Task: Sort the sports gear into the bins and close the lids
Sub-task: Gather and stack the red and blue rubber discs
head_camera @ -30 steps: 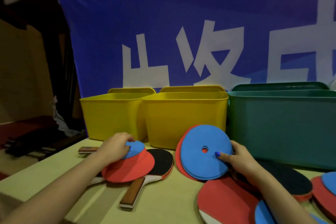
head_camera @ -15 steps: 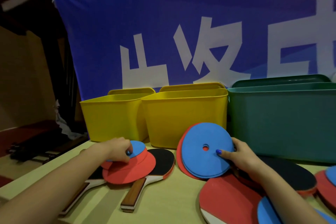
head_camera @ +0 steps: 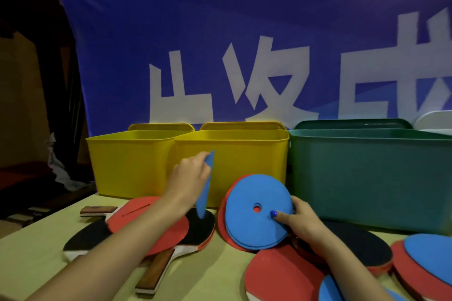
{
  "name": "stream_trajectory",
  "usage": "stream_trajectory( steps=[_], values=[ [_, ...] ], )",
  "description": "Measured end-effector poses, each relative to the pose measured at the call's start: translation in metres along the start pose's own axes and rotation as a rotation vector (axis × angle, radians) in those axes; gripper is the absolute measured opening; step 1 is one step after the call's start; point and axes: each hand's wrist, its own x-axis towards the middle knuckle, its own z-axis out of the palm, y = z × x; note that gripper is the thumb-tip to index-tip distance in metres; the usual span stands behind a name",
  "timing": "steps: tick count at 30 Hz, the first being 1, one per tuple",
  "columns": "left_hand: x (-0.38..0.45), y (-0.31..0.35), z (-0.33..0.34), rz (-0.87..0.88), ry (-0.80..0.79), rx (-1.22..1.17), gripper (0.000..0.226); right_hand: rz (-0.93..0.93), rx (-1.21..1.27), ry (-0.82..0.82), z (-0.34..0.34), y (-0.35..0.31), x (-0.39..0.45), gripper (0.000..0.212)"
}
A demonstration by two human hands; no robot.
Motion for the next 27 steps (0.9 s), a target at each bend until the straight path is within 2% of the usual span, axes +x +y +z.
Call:
stream_trajectory(
  steps=[3,7,9,11,14,19,23,25,27],
  values=[
    [-0.032,0.035,0.027,0.190,0.088,0.016,0.033,0.023,0.009,0.043,0.003,-0.001,0.000,0.013],
    [-0.073,0.044,0.077,0.312,-0.084,-0.094,0.031,0.112,0.057,0.098,0.006,-0.010,-0.002,0.047],
    [-0.081,0.049,0.088,0.356,-0.190,-0.230,0.027,0.116,0.092,0.065,0.004,-0.012,0.000,0.047],
    [-0.082,0.048,0.094,0.438,-0.204,-0.249,0.026,0.079,0.097,0.031,0.002,-0.009,0.001,0.037],
    [-0.082,0.036,0.096,0.391,-0.267,-0.341,0.040,0.064,0.022,0.051,-0.002,-0.002,0.003,0.038],
    [-0.079,0.026,0.089,0.254,-0.217,-0.439,0.049,0.030,-0.019,0.047,-0.002,0.000,0.002,0.021],
    [-0.078,0.025,0.077,0.224,-0.133,-0.407,0.045,0.028,-0.007,0.047,-0.002,-0.002,0.001,0.024],
    [-0.081,0.025,0.073,0.215,-0.149,-0.360,0.038,0.028,-0.018,0.054,-0.002,-0.004,0.000,0.026],
    [-0.082,0.026,0.065,0.292,-0.149,-0.271,0.032,0.034,-0.032,0.047,-0.002,-0.008,-0.002,0.025]
  ],
)
